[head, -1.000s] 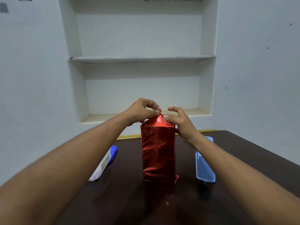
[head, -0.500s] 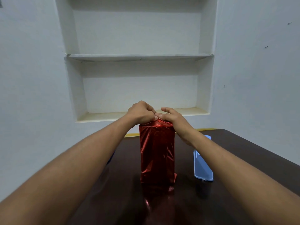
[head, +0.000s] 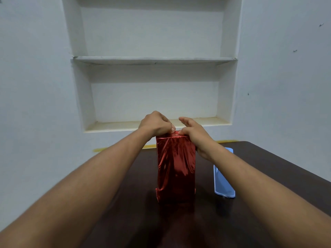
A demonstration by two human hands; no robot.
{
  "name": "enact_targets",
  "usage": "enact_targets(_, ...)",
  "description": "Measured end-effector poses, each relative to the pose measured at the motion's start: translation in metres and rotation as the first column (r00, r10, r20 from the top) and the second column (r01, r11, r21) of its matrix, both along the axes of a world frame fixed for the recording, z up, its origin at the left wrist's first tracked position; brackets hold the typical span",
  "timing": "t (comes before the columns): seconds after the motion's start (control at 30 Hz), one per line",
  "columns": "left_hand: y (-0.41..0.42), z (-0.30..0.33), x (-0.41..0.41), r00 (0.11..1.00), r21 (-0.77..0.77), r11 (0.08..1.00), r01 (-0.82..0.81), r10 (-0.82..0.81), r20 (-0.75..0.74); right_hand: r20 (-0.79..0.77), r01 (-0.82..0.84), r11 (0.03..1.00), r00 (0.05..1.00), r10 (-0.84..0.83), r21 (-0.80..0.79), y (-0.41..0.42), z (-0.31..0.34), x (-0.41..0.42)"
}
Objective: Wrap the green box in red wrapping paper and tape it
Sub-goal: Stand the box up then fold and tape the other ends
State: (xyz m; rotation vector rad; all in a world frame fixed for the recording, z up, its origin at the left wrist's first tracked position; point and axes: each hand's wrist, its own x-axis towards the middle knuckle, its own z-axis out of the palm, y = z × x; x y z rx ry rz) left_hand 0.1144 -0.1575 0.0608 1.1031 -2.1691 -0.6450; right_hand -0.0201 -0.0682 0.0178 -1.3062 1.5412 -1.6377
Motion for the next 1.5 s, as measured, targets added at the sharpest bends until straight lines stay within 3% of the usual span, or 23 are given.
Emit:
enact_targets(0.07, 0.000, -0.006, 0.001, 0.989, 0.102, 0.994, 0.044, -0.028, -0.147, 0.093, -0.015, 0.999, 0.996, 0.012, 0.034, 0.002, 0.003, 0.000)
enact_targets(0.17, 0.010, -0.017, 0.008, 0.903, 0.340, 0.926, 0.165, -0.003, -0.430, 0.134, -0.036, 0.997, 0.991, 0.026, 0.071, 0.006, 0.006, -0.001)
enact_targets(0.27, 0.021, -0.028, 0.014, 0.852, 0.520, 0.812, 0.266, 0.054, -0.521, 0.157, -0.039, 0.997, 0.987, 0.028, 0.068, 0.008, 0.007, 0.001)
enact_targets(0.53, 0.039, -0.031, 0.014, 0.688, 0.595, 0.749, 0.292, 0.267, -0.674, 0.127, -0.006, 0.994, 0.992, -0.009, 0.112, 0.006, 0.012, 0.005)
enact_targets(0.77, 0.050, -0.031, 0.017, 0.681, 0.597, 0.729, 0.337, 0.249, -0.689, 0.246, 0.051, 0.990, 0.966, -0.082, 0.128, 0.004, 0.016, 0.013)
enact_targets(0.97, 0.046, -0.038, 0.013, 0.640, 0.590, 0.747, 0.305, 0.298, -0.708, 0.255, 0.071, 0.991, 0.962, -0.097, 0.110, 0.001, 0.013, 0.015)
enact_targets(1.07, 0.046, -0.037, 0.014, 0.641, 0.579, 0.761, 0.293, 0.292, -0.709, 0.269, 0.205, 0.977, 0.939, -0.213, 0.057, 0.002, 0.006, 0.008)
enact_targets(1.23, 0.049, -0.038, 0.015, 0.645, 0.569, 0.775, 0.274, 0.291, -0.707, -0.036, 0.579, 0.814, 0.815, -0.578, 0.041, 0.039, -0.017, -0.013)
enact_targets(1.4, 0.053, -0.039, 0.017, 0.649, 0.555, 0.788, 0.266, 0.280, -0.708, -0.316, 0.773, 0.597, 0.633, -0.707, 0.215, 0.077, -0.039, -0.047)
enact_targets(1.5, 0.057, -0.038, 0.019, 0.656, 0.544, 0.796, 0.264, 0.266, -0.707, -0.292, 0.687, 0.584, 0.719, -0.631, 0.432, 0.088, -0.040, -0.059)
